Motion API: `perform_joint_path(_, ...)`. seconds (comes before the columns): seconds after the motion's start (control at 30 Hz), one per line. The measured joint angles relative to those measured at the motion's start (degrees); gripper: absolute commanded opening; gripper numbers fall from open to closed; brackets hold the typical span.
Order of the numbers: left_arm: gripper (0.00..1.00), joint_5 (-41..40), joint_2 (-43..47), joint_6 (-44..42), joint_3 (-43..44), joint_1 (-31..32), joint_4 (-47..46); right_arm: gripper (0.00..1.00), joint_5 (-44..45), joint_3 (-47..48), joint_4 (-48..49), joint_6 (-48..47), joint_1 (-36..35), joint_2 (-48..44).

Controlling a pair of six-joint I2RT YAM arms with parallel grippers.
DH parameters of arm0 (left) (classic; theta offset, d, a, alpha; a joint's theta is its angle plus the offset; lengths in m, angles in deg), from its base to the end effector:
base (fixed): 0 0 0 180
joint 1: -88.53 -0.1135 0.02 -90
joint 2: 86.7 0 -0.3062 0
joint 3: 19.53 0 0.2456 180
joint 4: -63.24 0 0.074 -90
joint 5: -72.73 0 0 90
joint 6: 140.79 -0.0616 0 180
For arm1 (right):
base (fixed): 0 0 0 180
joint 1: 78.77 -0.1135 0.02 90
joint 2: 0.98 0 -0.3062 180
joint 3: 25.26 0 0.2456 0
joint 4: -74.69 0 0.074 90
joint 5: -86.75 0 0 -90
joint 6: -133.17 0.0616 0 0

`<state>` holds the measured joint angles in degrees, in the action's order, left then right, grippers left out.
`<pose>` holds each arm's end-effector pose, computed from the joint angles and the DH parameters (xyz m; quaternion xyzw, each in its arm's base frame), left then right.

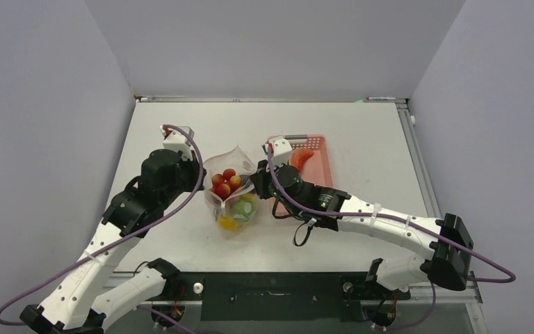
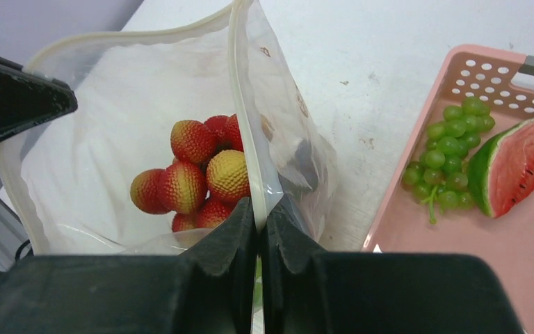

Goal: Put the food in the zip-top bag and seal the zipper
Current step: Adjust the zipper food storage bag at the center of the board.

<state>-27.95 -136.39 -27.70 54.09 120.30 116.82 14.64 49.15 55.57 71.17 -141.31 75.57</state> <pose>0.1449 -0.0763 0.3801 0.0185 0.8618 -0.1591 0.4813 0.1633 0.2733 0.3540 -0.1582 0.8047 0.3059 0.4836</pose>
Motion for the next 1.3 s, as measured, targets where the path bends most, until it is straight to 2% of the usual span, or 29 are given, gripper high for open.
perform_joint_path(0.3,0.00,-5.66,1.77,-4.31,2.49,0.00,1.64,0.05,-1.03,0.68,2.75,-0.26,0.24,1.84)
perform_joint_path(0.43,0.00,-6.03,1.92,-4.76,0.20,0.00,0.92,0.06,-2.54,0.70,4.11,0.22,1.03,5.35)
perform_joint_path(0.67,0.00,-5.18,1.95,-5.16,-4.48,0.00,-0.42,0.13,-4.44,0.72,4.24,0.98,1.88,9.51)
perform_joint_path(0.8,0.00,-4.22,2.51,-5.27,-5.75,-0.11,-2.05,0.22,-4.74,1.05,4.15,0.98,2.27,9.51)
perform_joint_path(1.07,0.00,-2.29,3.15,-5.33,-6.49,-1.36,-3.28,0.49,-4.72,3.13,2.58,-0.15,3.17,9.38)
perform_joint_path(1.3,0.00,-1.90,4.07,-5.57,-6.97,-1.88,-3.34,0.62,-3.10,4.04,-1.03,-2.12,4.98,6.43)
